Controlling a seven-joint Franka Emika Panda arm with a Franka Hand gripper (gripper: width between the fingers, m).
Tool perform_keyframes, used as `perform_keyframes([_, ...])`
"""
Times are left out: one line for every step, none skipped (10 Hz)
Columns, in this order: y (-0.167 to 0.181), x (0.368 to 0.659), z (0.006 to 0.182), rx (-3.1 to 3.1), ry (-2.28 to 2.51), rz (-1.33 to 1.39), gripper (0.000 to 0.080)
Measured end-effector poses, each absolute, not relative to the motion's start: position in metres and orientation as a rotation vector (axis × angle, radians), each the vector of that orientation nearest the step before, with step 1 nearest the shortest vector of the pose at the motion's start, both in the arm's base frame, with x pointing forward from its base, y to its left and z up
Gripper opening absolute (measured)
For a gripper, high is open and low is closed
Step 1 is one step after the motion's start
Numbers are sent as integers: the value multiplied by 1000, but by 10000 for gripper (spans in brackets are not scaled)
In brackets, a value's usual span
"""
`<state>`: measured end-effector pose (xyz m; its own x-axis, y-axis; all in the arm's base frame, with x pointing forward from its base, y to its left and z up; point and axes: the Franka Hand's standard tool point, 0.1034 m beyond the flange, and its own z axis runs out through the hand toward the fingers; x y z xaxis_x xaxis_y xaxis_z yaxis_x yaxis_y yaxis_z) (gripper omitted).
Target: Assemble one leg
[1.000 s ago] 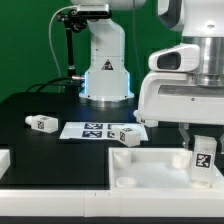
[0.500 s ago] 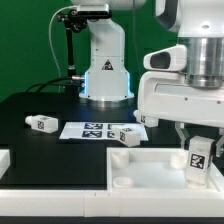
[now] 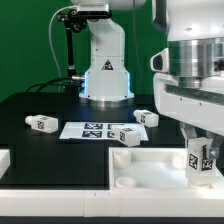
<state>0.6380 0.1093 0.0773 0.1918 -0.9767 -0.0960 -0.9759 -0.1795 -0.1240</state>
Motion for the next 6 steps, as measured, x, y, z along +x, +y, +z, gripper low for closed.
perform_keyframes([108,638,77,-2221,1975,-1,285])
perform_keyframes([108,638,77,-2183,2005,12,285])
perform_keyframes([108,638,77,-2165,2027,13,285])
perform_keyframes([108,637,76,-2191,2000,12,439])
perform_keyframes([109,637,76,-2223,1967,7,439])
perform_keyframes([113,636,75,-2394,1770,-21,576])
